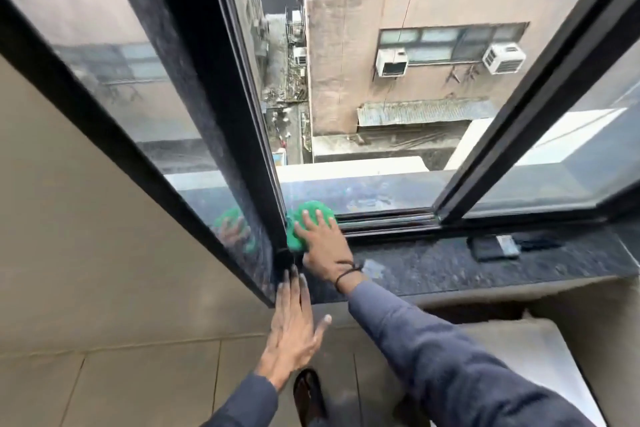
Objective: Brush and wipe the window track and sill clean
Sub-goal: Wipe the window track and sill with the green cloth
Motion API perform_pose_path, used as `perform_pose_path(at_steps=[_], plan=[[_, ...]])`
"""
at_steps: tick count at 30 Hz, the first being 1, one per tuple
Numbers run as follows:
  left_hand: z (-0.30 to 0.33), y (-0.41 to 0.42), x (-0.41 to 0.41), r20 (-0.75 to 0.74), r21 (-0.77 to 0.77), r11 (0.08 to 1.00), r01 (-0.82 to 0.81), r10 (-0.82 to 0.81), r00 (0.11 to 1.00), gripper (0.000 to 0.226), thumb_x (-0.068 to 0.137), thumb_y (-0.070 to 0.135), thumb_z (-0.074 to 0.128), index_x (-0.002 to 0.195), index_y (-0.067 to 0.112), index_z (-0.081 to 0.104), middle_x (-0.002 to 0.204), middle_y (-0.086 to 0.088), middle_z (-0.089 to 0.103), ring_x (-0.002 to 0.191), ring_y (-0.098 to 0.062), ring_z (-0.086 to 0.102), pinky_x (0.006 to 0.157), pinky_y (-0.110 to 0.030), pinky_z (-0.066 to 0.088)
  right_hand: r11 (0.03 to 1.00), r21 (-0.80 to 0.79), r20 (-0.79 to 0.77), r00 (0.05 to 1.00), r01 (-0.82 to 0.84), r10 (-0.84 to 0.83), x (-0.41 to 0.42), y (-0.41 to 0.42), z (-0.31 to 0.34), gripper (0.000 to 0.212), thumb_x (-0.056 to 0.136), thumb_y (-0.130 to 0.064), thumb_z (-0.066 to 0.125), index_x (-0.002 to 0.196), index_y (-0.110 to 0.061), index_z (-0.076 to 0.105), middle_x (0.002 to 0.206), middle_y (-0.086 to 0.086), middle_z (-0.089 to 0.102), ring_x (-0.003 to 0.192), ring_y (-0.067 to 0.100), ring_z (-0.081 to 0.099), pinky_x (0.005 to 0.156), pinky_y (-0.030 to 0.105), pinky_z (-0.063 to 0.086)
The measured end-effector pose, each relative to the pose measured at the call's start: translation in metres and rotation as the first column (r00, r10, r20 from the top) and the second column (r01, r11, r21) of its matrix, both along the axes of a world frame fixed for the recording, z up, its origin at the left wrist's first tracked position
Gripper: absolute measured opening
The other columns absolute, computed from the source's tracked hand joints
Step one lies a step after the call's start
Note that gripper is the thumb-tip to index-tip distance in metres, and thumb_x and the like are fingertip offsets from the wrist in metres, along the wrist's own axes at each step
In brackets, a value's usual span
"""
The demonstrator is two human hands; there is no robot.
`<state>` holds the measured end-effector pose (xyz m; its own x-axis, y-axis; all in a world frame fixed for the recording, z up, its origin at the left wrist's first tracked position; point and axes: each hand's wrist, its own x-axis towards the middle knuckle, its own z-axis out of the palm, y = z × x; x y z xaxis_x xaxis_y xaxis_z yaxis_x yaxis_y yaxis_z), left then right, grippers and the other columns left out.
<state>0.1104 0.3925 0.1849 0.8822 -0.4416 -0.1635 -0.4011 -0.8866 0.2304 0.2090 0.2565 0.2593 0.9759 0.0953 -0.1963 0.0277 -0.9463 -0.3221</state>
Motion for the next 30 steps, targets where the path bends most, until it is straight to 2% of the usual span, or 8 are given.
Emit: perform_pose_path(at_steps=[2,6,12,16,19,23,26,30], plan=[[-0.002,0.001,0.001,0.037,0.04,0.999,0.021,-0.022,0.999,0.097,0.091,0.064,0.029,0.152,-0.009,0.016,0.162,-0.032,0.008,0.151,-0.048,0.01,0.12,-0.047,-0.001,0.977,-0.166,-0.022,0.991,-0.133,0.131,-0.004,0.004,-0.016,0.081,0.088,-0.016,0.058,0.159,-0.017,0.02,0.17,0.012,0.007,0.156,0.04,0.005,0.126,0.053,0.004],[-0.005,0.0,0.001,0.017,0.089,0.996,0.02,-0.021,1.0,0.101,0.09,0.067,0.026,0.152,-0.009,0.006,0.162,-0.034,-0.005,0.152,-0.048,-0.003,0.121,-0.053,0.006,0.964,-0.23,0.024,0.989,-0.135,0.145,-0.016,-0.04,-0.02,0.086,0.084,-0.01,0.059,0.16,-0.019,0.02,0.17,0.01,0.009,0.156,0.036,0.009,0.127,0.05,0.009],[-0.007,0.002,-0.001,0.008,0.091,0.996,0.02,-0.021,1.0,0.099,0.093,0.067,0.027,0.152,-0.01,0.007,0.163,-0.034,-0.002,0.153,-0.046,0.0,0.121,-0.053,0.01,0.937,-0.28,0.02,0.978,0.207,-0.21,-0.048,-0.16,-0.01,0.083,0.079,-0.001,0.048,0.158,-0.019,0.028,0.169,0.008,0.017,0.156,0.032,0.017,0.128,0.043,0.014],[-0.007,0.0,0.0,-0.028,0.088,0.996,0.009,-0.006,1.0,0.098,0.095,0.067,0.024,0.153,-0.009,0.004,0.163,-0.032,-0.004,0.154,-0.044,-0.003,0.122,-0.053,0.011,0.883,-0.225,0.036,0.909,0.413,-0.416,-0.033,-0.129,-0.004,0.076,0.081,0.003,0.045,0.154,-0.017,0.037,0.167,0.008,0.025,0.152,0.036,0.024,0.124,0.044,0.026],[-0.008,-0.001,0.002,-0.035,0.083,0.997,0.005,-0.002,0.999,0.097,0.093,0.067,0.025,0.151,-0.011,0.018,0.161,-0.035,0.011,0.155,-0.042,0.001,0.12,-0.053,0.014,0.95,-0.128,0.038,0.958,0.286,-0.283,-0.022,-0.049,-0.007,0.074,0.084,0.001,0.046,0.155,-0.017,0.035,0.168,0.006,0.022,0.153,0.038,0.022,0.123,0.045,0.025],[-0.008,0.002,0.004,-0.024,0.011,1.0,0.028,-0.028,0.999,0.109,0.087,0.075,-0.006,0.15,-0.009,0.021,0.16,-0.029,0.005,0.145,-0.023,-0.041,0.121,-0.046,-0.01,0.992,-0.113,-0.011,0.999,-0.048,0.047,-0.006,0.013,-0.008,0.063,0.095,0.003,0.036,0.156,-0.013,0.031,0.169,0.012,0.016,0.153,0.044,0.017,0.124,0.05,0.02],[-0.002,-0.001,0.003,0.013,0.041,0.999,0.024,-0.024,1.0,0.104,0.091,0.07,-0.004,0.148,-0.012,0.025,0.159,-0.033,0.015,0.154,-0.034,-0.015,0.121,-0.047,-0.002,0.978,-0.195,0.008,0.997,-0.08,0.083,-0.016,-0.035,-0.008,0.072,0.091,0.001,0.048,0.158,-0.017,0.027,0.169,0.01,0.016,0.154,0.04,0.018,0.125,0.047,0.022],[-0.003,-0.002,0.001,0.024,0.105,0.994,0.026,-0.029,0.999,0.102,0.094,0.068,-0.002,0.148,-0.014,0.023,0.159,-0.036,0.017,0.15,-0.048,0.016,0.119,-0.053,0.012,0.931,-0.298,0.017,0.976,0.214,-0.218,-0.047,-0.148,-0.005,0.082,0.084,0.001,0.056,0.158,-0.019,0.026,0.169,0.007,0.018,0.154,0.035,0.021,0.12,0.044,0.032]])
